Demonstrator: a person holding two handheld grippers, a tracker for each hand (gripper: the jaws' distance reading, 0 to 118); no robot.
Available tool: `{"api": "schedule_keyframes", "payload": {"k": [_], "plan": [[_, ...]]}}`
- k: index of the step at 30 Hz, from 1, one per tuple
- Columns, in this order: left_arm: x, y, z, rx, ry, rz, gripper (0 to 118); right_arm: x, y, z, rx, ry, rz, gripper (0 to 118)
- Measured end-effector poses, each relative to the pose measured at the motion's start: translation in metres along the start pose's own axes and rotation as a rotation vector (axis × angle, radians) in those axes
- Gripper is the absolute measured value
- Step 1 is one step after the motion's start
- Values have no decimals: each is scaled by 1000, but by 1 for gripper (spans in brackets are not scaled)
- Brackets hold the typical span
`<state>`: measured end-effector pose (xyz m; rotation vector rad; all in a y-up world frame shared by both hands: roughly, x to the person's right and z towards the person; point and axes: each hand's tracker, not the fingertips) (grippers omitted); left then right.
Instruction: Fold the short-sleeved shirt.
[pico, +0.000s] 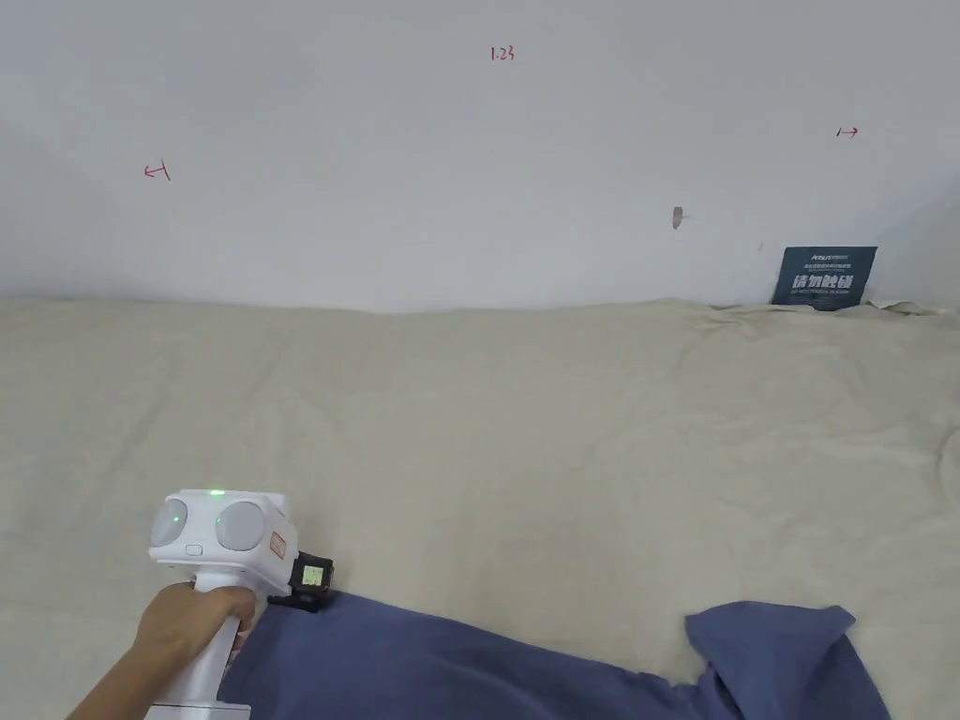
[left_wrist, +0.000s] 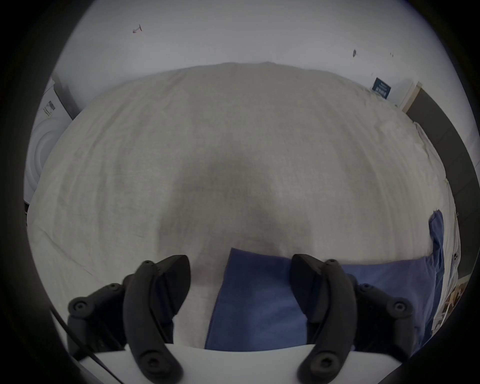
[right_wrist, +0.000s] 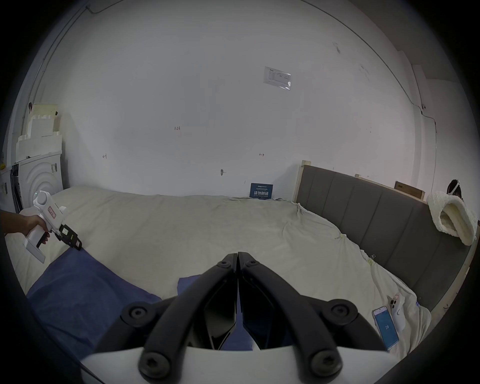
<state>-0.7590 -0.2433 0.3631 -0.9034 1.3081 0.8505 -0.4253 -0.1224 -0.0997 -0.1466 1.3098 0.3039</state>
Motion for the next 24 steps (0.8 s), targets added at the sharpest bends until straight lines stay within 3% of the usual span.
{"api": "schedule_keyframes", "payload": {"k": [4, 6, 8, 12, 19, 21, 22, 23, 24], "plan": [[5, -3, 7, 9, -14, 6, 58, 1, 0, 1, -8, -4, 0, 0], [8, -1, 11, 4, -38, -1, 25, 0, 1, 1, -8, -3, 0, 0], [14, -6, 14, -3, -63, -30, 4, 0, 2, 1, -10, 2, -1, 0], [22, -21, 36, 26, -60, -55, 1, 3, 8, -11, -43, 29, -19, 0], [21, -50, 110, 187, -117, -75, 1, 16, 6, -80, -281, 97, -80, 3], [21, -56, 126, 211, -125, -80, 1, 18, 1, -102, -371, 106, -106, 24], [20, -58, 132, 219, -129, -81, 1, 19, -2, -112, -397, 110, -110, 43], [19, -61, 139, 225, -133, -79, 1, 22, -10, -125, -442, 127, -130, 72], [19, -63, 143, 229, -136, -80, 1, 22, -15, -133, -468, 121, -142, 88]]}}
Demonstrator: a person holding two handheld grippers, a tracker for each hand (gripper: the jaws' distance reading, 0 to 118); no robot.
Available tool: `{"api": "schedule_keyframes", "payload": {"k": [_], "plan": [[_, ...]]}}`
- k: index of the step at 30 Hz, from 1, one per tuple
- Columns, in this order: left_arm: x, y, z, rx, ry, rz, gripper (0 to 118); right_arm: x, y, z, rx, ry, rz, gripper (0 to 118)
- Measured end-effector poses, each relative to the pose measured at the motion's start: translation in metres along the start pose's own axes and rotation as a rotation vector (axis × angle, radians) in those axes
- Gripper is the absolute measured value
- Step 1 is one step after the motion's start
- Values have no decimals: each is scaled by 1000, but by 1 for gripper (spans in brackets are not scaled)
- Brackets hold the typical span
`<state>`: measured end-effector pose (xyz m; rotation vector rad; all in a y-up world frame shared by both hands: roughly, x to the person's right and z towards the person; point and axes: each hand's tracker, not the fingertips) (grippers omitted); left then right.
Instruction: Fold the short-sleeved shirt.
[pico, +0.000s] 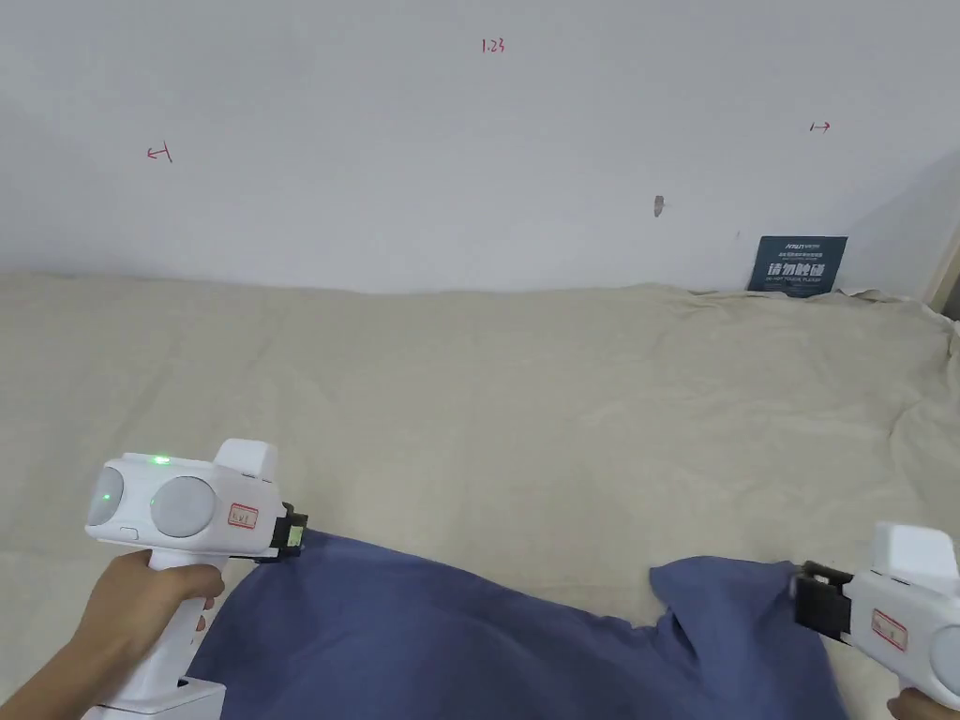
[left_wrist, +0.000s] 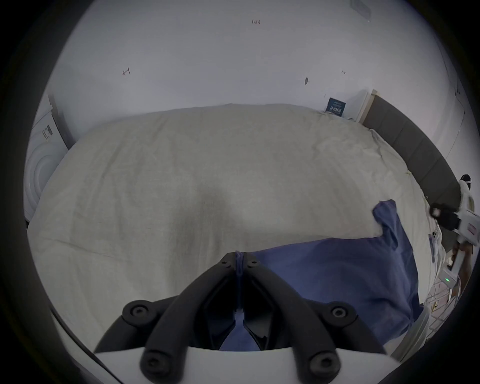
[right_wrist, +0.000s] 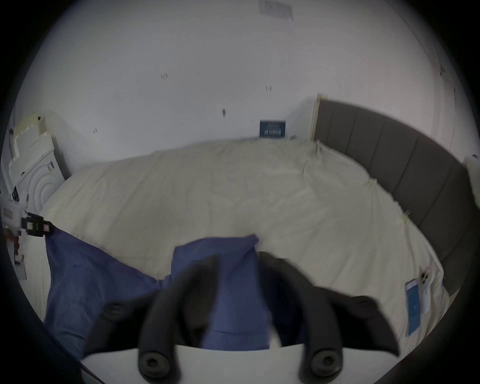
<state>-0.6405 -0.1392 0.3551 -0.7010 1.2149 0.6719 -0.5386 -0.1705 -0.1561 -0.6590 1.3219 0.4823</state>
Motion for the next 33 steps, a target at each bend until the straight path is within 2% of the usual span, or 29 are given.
{"api": "schedule_keyframes", "payload": {"k": [1, 2, 7, 11, 12, 13, 15, 16, 17, 19, 25, 33], "plan": [[1, 0, 5, 5, -3, -6, 1, 1, -1, -11, -23, -16, 12, 98], [2, 0, 9, 8, -3, -12, 1, 2, -2, -20, -51, -25, 14, 100], [6, -1, 25, 42, -7, -24, 1, 7, -20, -57, -177, -69, -18, 100], [13, -2, 33, 48, -9, -44, 1, 9, -26, -80, -244, -101, 5, 97], [14, -2, 33, 48, -12, -42, 1, 10, -27, -83, -254, -95, -5, 93], [14, -2, 34, 51, -17, -38, 1, 11, -28, -86, -267, -86, -18, 84], [15, -3, 34, 54, -27, -31, 1, 8, -31, -85, -275, -82, -21, 45], [15, -3, 35, 51, -30, -29, 1, 7, -33, -85, -280, -64, -23, 31], [16, -3, 34, 51, -30, -29, 1, 6, -35, -84, -275, -34, -35, 20], [15, -4, 35, 51, -27, -26, 1, 1, -36, -78, -272, -39, -34, 5], [7, -8, 35, 46, -27, 10, 1, 6, -29, -69, -242, -19, -15, 1], [-10, -8, 55, 84, 6, 71, 1, -3, 23, 20, -78, 27, 69, 1]]}}
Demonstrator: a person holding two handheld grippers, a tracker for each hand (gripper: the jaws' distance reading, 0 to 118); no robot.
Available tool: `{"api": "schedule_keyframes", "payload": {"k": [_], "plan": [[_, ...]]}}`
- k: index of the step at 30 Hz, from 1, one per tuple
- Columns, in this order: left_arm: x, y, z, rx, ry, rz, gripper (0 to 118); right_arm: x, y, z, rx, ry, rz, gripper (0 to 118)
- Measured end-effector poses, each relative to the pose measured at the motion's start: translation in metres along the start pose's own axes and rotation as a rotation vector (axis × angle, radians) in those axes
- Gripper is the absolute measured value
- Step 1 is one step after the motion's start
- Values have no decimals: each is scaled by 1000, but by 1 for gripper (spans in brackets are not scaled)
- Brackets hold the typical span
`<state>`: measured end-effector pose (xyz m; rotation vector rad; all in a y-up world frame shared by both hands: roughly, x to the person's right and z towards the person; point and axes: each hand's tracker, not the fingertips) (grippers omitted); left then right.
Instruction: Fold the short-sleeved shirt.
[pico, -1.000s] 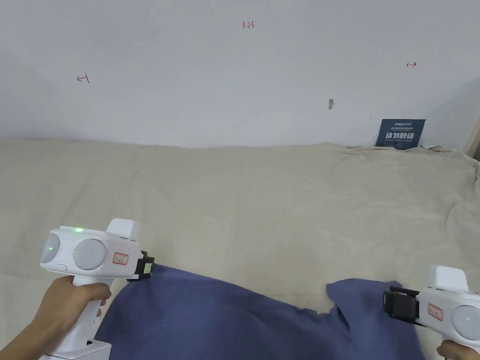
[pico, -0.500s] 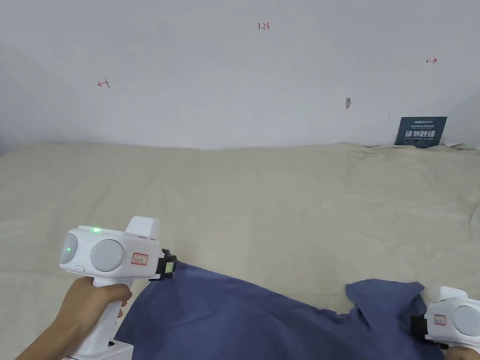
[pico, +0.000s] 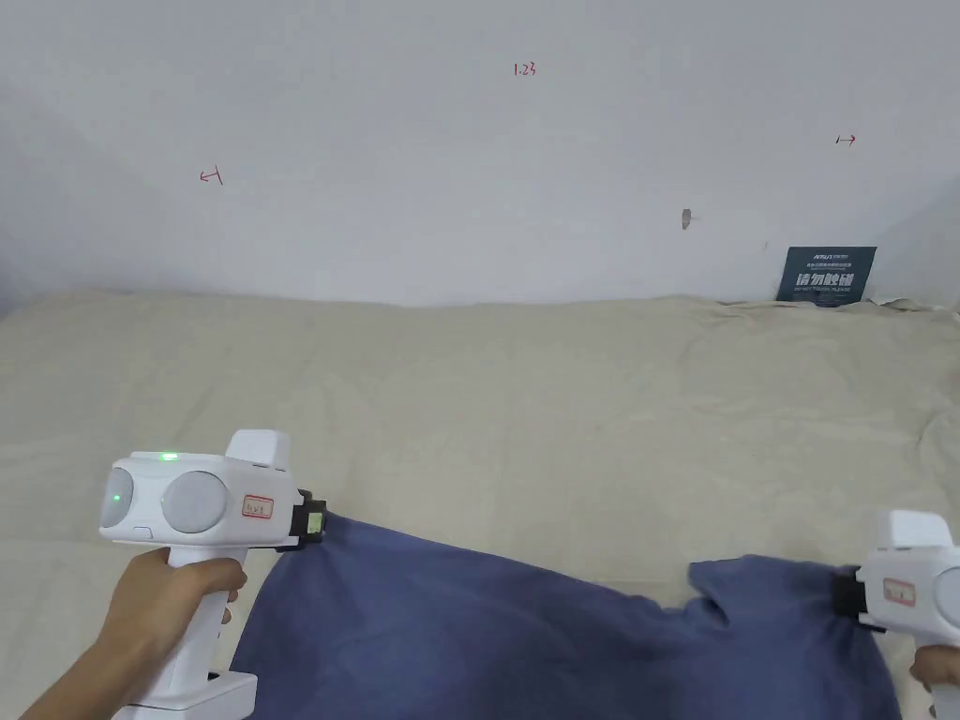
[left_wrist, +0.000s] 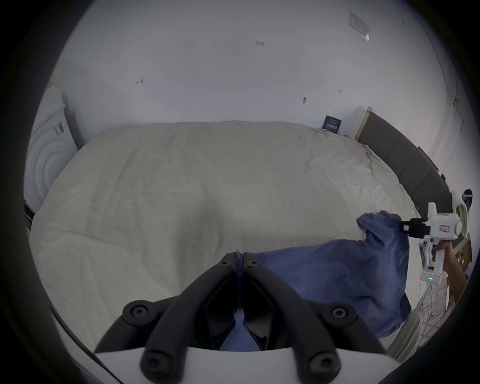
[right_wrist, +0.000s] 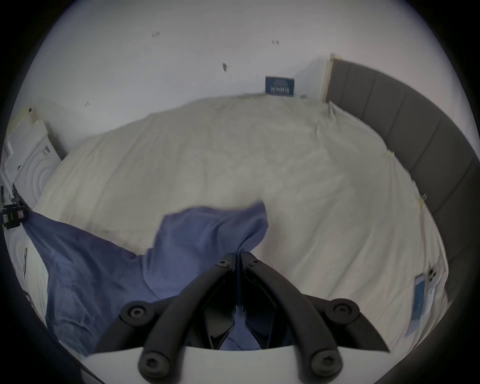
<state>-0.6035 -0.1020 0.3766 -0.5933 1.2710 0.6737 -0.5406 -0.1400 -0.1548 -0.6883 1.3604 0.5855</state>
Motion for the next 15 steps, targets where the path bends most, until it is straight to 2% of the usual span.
{"api": "schedule_keyframes", "payload": {"k": [5, 10, 15], "plan": [[-14, 21, 31, 54, 31, 40, 1, -11, 48, 53, 116, 35, 35, 1], [-25, 69, 75, 168, 87, 83, 1, -24, 109, 95, 237, 84, 44, 1], [-24, 136, 129, 313, 176, 20, 1, -34, 179, 137, 372, 85, 55, 1]]}}
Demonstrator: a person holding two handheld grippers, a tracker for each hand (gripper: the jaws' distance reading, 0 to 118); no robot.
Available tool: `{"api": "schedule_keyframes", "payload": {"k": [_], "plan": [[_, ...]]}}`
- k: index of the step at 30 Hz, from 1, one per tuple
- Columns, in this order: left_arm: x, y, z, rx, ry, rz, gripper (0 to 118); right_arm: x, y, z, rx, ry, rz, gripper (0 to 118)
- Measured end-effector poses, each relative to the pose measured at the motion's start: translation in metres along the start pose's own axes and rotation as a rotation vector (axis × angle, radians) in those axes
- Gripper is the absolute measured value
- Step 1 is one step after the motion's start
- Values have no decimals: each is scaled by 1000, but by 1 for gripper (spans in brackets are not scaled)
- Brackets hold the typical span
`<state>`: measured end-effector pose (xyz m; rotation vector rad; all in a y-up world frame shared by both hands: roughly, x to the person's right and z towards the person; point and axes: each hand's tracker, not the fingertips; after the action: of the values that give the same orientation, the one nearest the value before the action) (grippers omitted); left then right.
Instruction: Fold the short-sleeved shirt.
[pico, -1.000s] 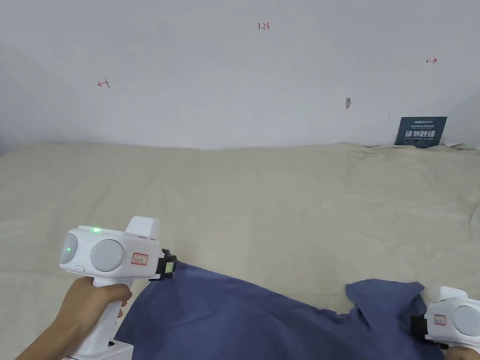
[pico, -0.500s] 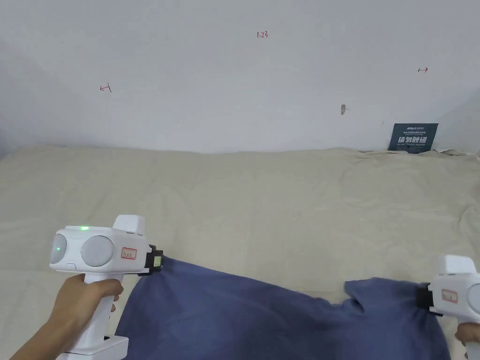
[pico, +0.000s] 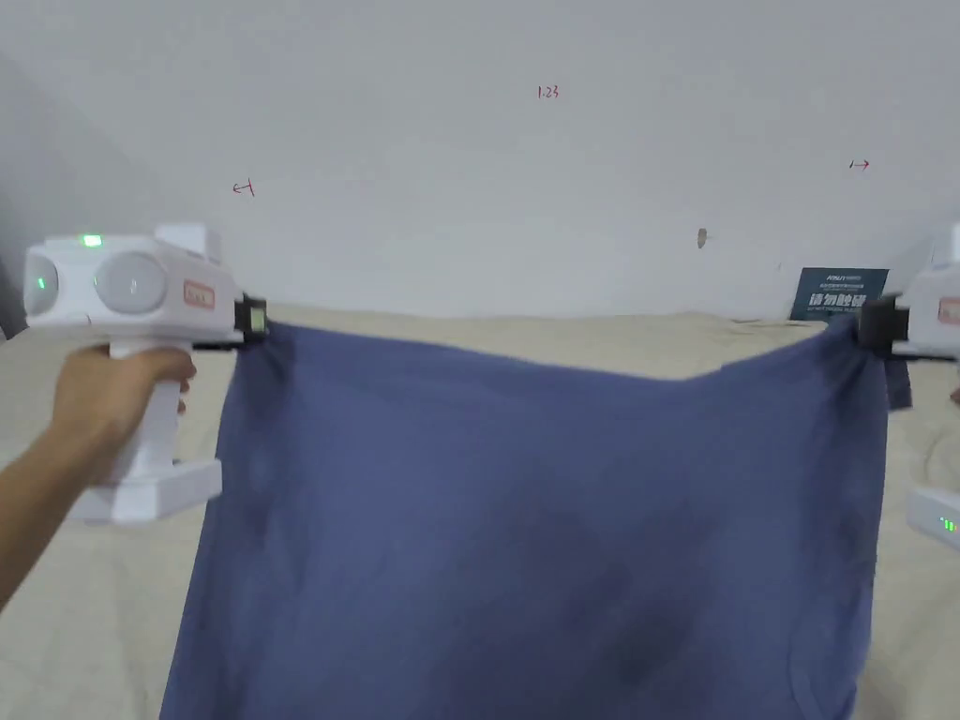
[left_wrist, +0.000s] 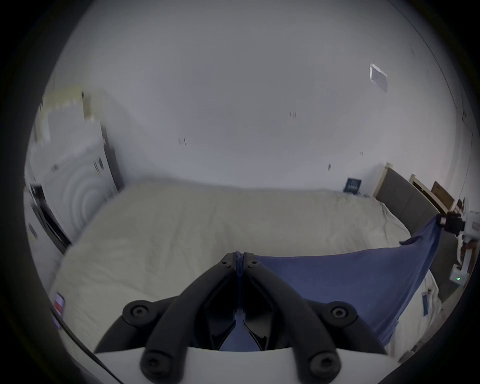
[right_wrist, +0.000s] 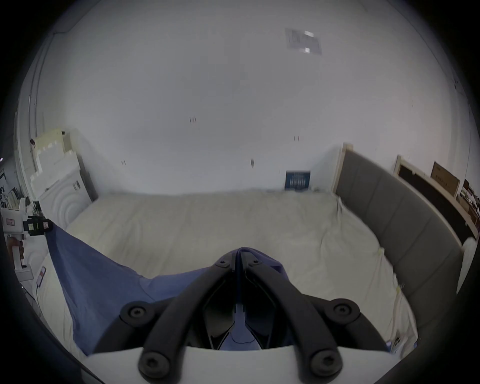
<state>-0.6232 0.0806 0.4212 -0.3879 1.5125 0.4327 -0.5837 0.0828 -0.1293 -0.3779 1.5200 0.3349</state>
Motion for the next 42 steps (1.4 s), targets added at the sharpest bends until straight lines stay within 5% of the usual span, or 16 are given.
{"api": "schedule_keyframes", "payload": {"k": [10, 18, 42], "plan": [[3, 126, 50, 209, 59, -37, 1, -12, 134, 25, 229, -24, 37, 1], [12, 140, 61, 255, 48, -40, 1, -7, 171, 43, 320, -45, 38, 1], [2, -88, -38, -69, 14, -16, 1, 16, -90, -37, -12, -14, 10, 1]]}}
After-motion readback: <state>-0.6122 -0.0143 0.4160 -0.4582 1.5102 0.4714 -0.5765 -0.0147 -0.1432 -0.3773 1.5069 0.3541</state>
